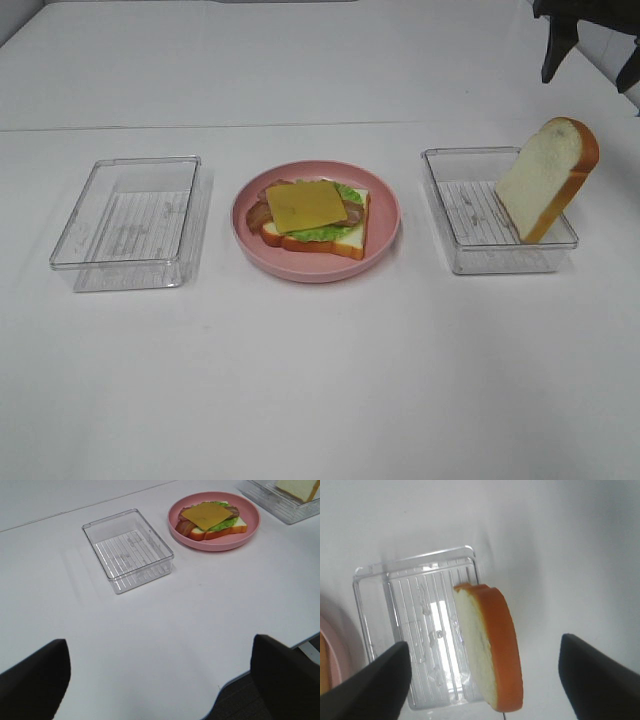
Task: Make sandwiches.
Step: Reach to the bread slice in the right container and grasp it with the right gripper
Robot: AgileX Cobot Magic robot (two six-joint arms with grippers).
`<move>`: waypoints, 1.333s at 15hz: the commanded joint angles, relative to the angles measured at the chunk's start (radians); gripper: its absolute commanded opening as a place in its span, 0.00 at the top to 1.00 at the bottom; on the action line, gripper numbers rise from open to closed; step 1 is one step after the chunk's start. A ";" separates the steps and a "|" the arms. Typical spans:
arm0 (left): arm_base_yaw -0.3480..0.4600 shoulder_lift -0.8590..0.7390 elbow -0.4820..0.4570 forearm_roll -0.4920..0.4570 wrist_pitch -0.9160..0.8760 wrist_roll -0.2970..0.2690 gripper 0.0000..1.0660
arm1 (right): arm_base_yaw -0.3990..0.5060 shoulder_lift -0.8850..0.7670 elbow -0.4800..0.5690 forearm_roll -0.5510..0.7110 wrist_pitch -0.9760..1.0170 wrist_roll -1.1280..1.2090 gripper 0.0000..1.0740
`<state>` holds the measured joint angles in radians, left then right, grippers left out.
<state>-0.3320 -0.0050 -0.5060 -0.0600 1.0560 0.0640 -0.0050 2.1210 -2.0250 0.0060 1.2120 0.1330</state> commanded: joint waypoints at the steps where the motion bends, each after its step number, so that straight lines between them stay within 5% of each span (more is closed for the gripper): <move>1: -0.001 -0.022 0.006 -0.004 -0.009 -0.001 0.13 | -0.014 -0.010 0.071 0.051 0.073 -0.053 0.29; 12: -0.001 -0.022 0.006 -0.004 -0.009 -0.001 0.13 | -0.014 0.077 0.140 0.074 0.012 -0.118 0.34; 14: -0.001 -0.022 0.006 -0.004 -0.009 -0.001 0.13 | -0.014 0.076 0.140 0.085 0.017 -0.133 0.56; 15: -0.001 -0.022 0.006 -0.004 -0.009 -0.001 0.13 | -0.014 0.076 0.140 0.079 0.026 -0.127 0.84; 16: -0.001 -0.022 0.006 -0.004 -0.009 -0.001 0.13 | -0.013 0.076 0.140 0.079 0.036 -0.126 0.97; 20: -0.001 -0.022 0.006 -0.004 -0.009 -0.001 0.13 | -0.013 0.030 0.140 0.100 0.047 -0.111 1.00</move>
<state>-0.3320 -0.0050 -0.5060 -0.0600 1.0560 0.0640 -0.0170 2.1730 -1.8910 0.0950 1.2170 0.0150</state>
